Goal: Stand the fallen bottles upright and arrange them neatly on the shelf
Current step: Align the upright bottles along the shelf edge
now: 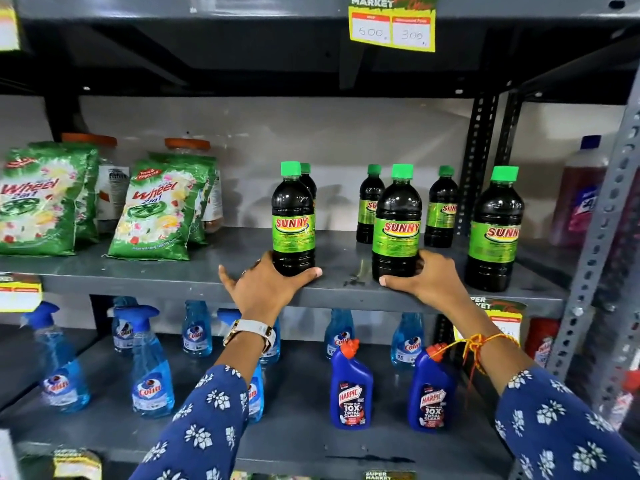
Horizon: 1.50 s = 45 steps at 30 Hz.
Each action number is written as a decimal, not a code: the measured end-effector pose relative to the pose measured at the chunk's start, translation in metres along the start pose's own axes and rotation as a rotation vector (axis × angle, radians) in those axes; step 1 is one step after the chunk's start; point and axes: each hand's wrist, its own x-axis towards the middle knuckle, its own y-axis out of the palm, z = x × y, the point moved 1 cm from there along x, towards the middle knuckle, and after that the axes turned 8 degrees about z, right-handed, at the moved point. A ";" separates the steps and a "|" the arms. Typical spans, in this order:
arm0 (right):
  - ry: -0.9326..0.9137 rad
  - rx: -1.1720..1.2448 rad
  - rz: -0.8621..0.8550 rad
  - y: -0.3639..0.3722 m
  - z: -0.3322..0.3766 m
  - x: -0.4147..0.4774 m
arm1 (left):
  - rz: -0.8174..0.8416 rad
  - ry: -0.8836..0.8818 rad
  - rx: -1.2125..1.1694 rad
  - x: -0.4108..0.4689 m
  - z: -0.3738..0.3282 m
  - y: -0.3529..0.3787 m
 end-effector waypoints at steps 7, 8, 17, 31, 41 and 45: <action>0.007 0.001 0.011 0.002 -0.002 0.002 | -0.008 0.002 -0.008 -0.003 -0.002 -0.001; 0.015 0.010 0.011 0.002 -0.002 0.002 | -0.012 -0.003 -0.030 -0.003 -0.001 -0.001; -0.213 0.548 -0.639 -0.067 -0.032 -0.044 | -0.476 0.485 -0.486 -0.054 -0.064 0.003; 0.017 0.181 0.052 -0.109 -0.110 0.003 | -0.026 0.109 -0.051 -0.038 -0.139 0.066; -0.008 0.130 -0.006 -0.109 -0.106 -0.004 | -0.062 0.131 -0.063 -0.040 -0.137 0.069; -0.016 0.110 -0.032 -0.108 -0.104 -0.006 | -0.066 0.149 -0.077 -0.042 -0.138 0.067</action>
